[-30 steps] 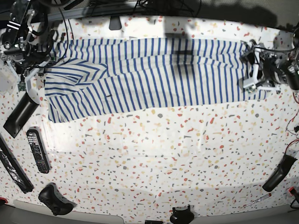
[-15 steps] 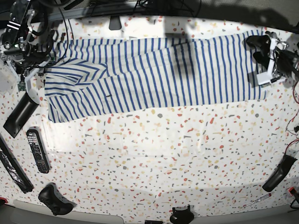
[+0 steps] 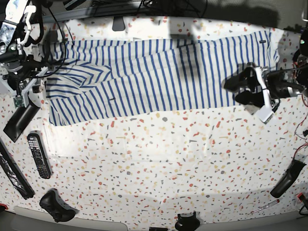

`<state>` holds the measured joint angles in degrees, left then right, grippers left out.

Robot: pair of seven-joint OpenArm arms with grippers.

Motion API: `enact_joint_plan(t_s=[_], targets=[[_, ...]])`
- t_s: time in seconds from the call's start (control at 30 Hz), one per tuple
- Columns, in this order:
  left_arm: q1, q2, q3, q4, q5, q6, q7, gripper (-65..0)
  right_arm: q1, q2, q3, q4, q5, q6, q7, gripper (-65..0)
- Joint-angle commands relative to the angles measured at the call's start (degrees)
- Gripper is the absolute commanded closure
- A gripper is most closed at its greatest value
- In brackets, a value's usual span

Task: Layout the t-shirt on the table in an organized manner, then fold the t-shirt properly
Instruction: 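Grasp the shirt edges with both grippers and pull the shirt flat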

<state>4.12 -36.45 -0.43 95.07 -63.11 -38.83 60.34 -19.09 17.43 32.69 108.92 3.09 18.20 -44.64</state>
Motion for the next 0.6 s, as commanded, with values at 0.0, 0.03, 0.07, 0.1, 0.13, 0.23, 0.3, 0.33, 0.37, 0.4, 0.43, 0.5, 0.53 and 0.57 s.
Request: enact_joint_plan(t_s=[0.0, 0.03, 0.07, 0.1, 0.13, 0.23, 0.3, 0.33, 0.37, 0.4, 0.43, 0.5, 0.53, 0.57], targets=[[-0.42, 0.48, -1.36, 0.63, -1.14, -0.17, -1.14, -34.0, 0.33, 0.96, 0.31, 2.01, 0.33, -0.22, 0.66, -17.1], [-0.31, 1.79, -1.92, 0.63, -0.46, -0.17, -1.33, -34.0, 0.31, 0.96, 0.31, 2.82, 0.33, -0.22, 0.66, -17.1], [-0.28, 2.89, -2.08, 0.55, 1.18, -0.15, -1.38, -34.0, 0.35, 0.98, 0.31, 3.52, 0.35, -0.22, 0.72, -17.1], [-0.26, 3.78, -2.08, 0.44, 3.30, -0.13, -1.77, -34.0, 0.35, 0.96, 0.31, 4.20, 0.63, -0.22, 0.96, -17.1], [-0.13, 4.63, -2.08, 0.26, 5.55, -0.13, -2.56, -34.0, 0.35, 0.98, 0.31, 4.76, 1.64, -0.22, 1.33, -17.1], [1.07, 6.45, -2.08, 0.11, 12.24, 1.64, -6.71, -34.0, 0.35, 0.96, 0.31, 6.01, 8.44, -0.20, 2.25, -17.1], [2.54, 7.02, -2.08, 0.11, 15.45, 4.68, -8.37, -34.0, 0.35, 0.96, 0.31, 6.25, 13.77, -0.13, 2.99, -17.1], [3.32, 7.10, -2.08, 0.11, 16.44, 5.33, -8.37, -34.0, 0.33, 0.94, 0.31, 6.21, 16.37, 0.04, 3.56, -17.1], [4.24, 7.08, -2.08, 0.11, 16.81, 5.73, -8.33, -34.0, 0.35, 0.90, 0.31, 6.14, 18.97, 0.98, 3.93, -17.1], [5.22, 7.04, -2.08, 0.11, 16.81, 5.88, -8.17, -34.0, 0.35, 0.81, 0.31, 6.03, 20.92, 2.69, 4.22, -17.1], [6.19, 7.06, -2.08, 0.11, 16.81, 5.88, -7.85, -34.0, 0.35, 0.63, 0.24, 5.90, 22.69, 4.57, 4.20, -17.1], [7.91, 7.06, -2.08, 0.11, 16.85, 5.86, -7.76, -34.0, 0.35, -0.07, 0.24, 5.62, 24.20, 7.45, 4.13, -17.1], [8.61, 7.08, -2.08, 0.11, 17.07, 5.86, -7.72, -34.0, 0.35, -0.57, 0.24, 5.42, 24.17, 8.31, 4.17, -17.1], [9.20, 7.08, -2.08, 0.11, 17.31, 5.86, -7.74, -34.0, 0.33, -1.01, 0.24, 5.09, 24.15, 8.81, 4.15, -17.1]])
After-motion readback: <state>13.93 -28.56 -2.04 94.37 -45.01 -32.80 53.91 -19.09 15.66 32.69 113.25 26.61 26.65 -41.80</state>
